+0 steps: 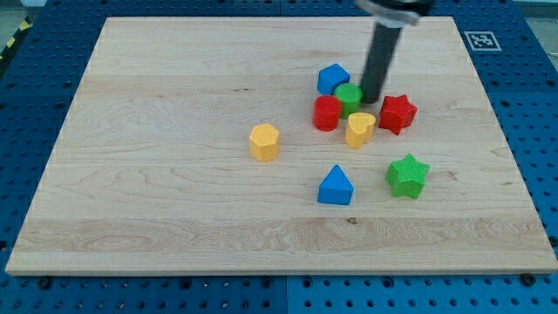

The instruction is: Slide blue cube towards top right

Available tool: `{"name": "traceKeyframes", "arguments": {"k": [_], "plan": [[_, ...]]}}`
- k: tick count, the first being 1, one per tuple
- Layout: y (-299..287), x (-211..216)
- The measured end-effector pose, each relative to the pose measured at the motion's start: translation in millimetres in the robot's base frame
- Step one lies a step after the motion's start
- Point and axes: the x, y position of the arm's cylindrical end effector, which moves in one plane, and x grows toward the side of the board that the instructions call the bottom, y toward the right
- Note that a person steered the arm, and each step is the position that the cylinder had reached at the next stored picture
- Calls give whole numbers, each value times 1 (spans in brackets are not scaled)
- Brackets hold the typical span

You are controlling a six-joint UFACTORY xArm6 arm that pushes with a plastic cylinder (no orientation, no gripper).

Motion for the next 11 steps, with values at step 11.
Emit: {"name": "traceKeyframes", "arguments": {"k": [11], "plan": [[97,-38]]}}
